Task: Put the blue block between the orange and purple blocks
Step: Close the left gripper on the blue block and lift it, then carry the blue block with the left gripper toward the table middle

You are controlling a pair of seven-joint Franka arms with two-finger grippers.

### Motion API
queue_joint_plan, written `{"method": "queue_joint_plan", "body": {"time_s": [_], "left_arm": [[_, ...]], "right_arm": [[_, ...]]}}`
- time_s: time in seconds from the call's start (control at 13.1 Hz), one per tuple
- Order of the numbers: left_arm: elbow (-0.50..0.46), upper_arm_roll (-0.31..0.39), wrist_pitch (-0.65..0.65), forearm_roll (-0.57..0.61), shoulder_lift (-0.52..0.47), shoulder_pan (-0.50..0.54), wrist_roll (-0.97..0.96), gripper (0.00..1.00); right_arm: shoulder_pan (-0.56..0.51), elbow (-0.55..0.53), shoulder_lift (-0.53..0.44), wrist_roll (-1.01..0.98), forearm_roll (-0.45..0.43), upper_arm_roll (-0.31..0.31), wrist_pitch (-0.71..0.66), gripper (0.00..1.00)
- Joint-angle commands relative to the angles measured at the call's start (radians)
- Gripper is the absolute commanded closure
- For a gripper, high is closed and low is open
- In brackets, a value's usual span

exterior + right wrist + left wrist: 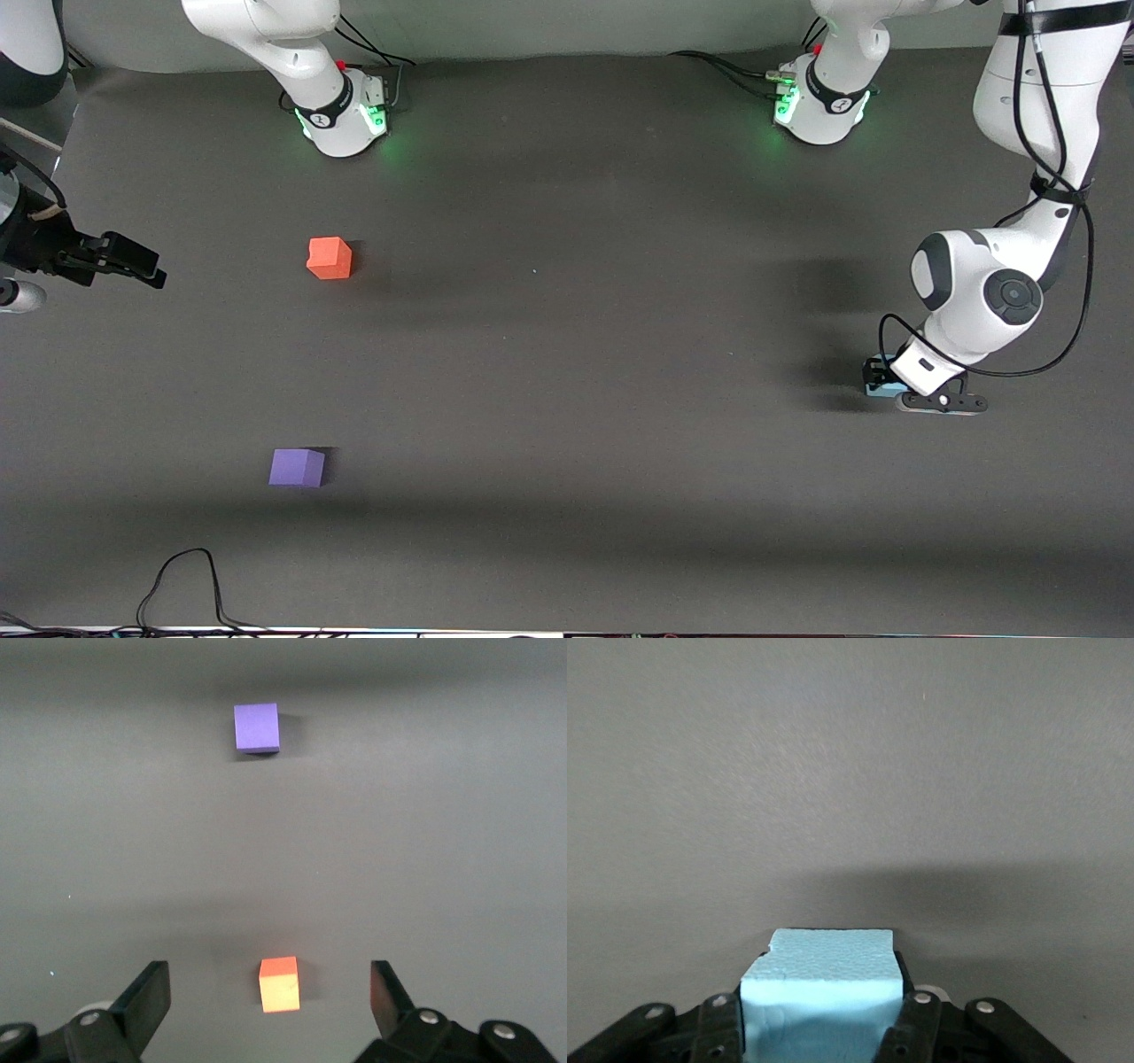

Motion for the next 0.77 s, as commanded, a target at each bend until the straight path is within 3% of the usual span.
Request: {"method": "queue_joint_plan", "body": {"time_s": [0.0,0.23,0.46,0.69], "left_arm": [[0.034,0.005,-0.178,-0.004,-0.107,-0.001,-0.009,0.47],[0.114,-0.001,-0.446,-0.005,-0.226,-0.01,-0.03,0.46],[0.336,-0.026,-0.797,-0.009,-0.247,-0.074,-0.157,0.46],[0.444,-0.03,-0.872,-0.024,-0.236,-0.25,-0.422,0.46]], "right_arm": [[0.007,0.016,0.041,-0.02,-0.001,0.0,0.031,0.0],[0.007,0.013,0.047,-0.026,0.024,0.002,0.031,0.0],[0.004,0.021,0.058,-0.038,0.024,-0.001,0.036,0.0],[0.016,0.021,0.057,-0.032,0.024,0.005,0.036,0.0]]}}
